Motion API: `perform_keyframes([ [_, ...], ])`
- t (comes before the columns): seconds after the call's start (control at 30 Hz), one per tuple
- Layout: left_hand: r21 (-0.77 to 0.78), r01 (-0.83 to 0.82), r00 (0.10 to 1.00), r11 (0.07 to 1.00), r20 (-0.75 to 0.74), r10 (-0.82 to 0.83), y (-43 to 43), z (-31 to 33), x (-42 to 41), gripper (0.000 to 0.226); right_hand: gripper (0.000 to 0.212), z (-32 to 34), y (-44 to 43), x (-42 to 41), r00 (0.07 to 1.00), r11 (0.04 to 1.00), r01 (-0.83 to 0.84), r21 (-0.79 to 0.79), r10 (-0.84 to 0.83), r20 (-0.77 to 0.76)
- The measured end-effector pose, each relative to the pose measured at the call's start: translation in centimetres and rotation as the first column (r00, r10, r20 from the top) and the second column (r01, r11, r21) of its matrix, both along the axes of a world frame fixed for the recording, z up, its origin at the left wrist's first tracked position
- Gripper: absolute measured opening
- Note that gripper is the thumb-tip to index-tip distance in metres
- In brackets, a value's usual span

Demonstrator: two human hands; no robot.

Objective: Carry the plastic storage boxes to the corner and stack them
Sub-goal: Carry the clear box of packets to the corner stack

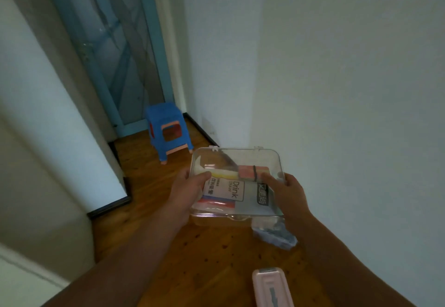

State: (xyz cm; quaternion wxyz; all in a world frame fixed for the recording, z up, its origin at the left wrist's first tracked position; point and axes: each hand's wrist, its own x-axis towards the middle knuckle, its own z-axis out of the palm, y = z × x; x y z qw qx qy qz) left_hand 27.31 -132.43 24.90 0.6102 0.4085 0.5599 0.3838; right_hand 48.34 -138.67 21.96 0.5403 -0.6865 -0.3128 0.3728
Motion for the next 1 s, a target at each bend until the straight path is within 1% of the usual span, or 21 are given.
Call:
perform_keyframes([
  [0.03, 0.004, -0.017, 1.000, 1.000, 0.008, 0.017, 0.0, 0.0, -1.1, 0.034, 0.021, 0.1, 0.1, -1.0, 1.000, 1.000, -0.010, 0.008, 0.010, -0.003],
  [0.13, 0.006, -0.068, 0.997, 0.998, 0.024, 0.068, -0.2, 0.3, -5.9, 0.036, 0.019, 0.5, 0.9, -5.4, 0.999, 0.998, -0.052, 0.019, 0.052, -0.004],
  [0.23, 0.022, -0.126, 0.992, 0.992, 0.016, 0.125, -0.7, 0.6, -10.1, 0.039, 0.026, 1.1, 1.5, -9.4, 0.993, 0.993, -0.114, 0.005, 0.114, 0.009],
  [0.27, 0.030, -0.144, 0.990, 0.989, 0.014, 0.144, -0.9, 0.6, -11.5, 0.038, 0.029, 1.0, 1.6, -10.6, 0.990, 0.990, -0.140, -0.001, 0.140, 0.022],
  [0.37, 0.039, -0.199, 0.980, 0.979, 0.019, 0.198, -1.9, 0.5, -16.1, 0.034, 0.026, 1.4, 1.8, -15.0, 0.973, 0.974, -0.227, -0.001, 0.227, 0.053],
  [0.4, 0.037, -0.204, 0.979, 0.978, 0.015, 0.204, -2.1, 0.5, -16.5, 0.033, 0.026, 1.3, 1.9, -15.3, 0.969, 0.971, -0.238, -0.002, 0.238, 0.061],
  [0.5, 0.038, -0.288, 0.958, 0.957, 0.007, 0.288, -3.5, 0.5, -20.5, 0.027, 0.031, 1.6, 2.1, -19.1, 0.951, 0.953, -0.302, -0.014, 0.302, 0.065],
  [0.63, 0.022, -0.362, 0.932, 0.932, 0.022, 0.362, -5.8, 0.7, -24.9, 0.037, 0.033, 1.8, 2.1, -23.8, 0.927, 0.927, -0.373, -0.036, 0.374, 0.035],
  [0.73, 0.041, -0.428, 0.904, 0.903, 0.002, 0.429, -7.7, 0.9, -28.1, 0.045, 0.034, 2.0, 1.8, -27.4, 0.897, 0.897, -0.439, -0.047, 0.441, 0.026],
  [0.83, 0.053, -0.482, 0.875, 0.874, -0.008, 0.483, -9.8, 1.2, -31.0, 0.051, 0.032, 2.1, 1.4, -30.6, 0.870, 0.868, -0.493, -0.056, 0.493, -0.018],
  [0.93, 0.044, -0.555, 0.832, 0.831, 0.023, 0.555, -12.4, 1.1, -34.2, 0.044, 0.037, 2.0, 0.7, -34.4, 0.805, 0.803, -0.591, -0.073, 0.593, 0.003],
  [1.0, 0.037, -0.589, 0.808, 0.807, 0.025, 0.589, -13.7, 1.1, -35.4, 0.039, 0.039, 1.9, 0.4, -35.9, 0.771, 0.769, -0.636, -0.057, 0.637, -0.012],
])
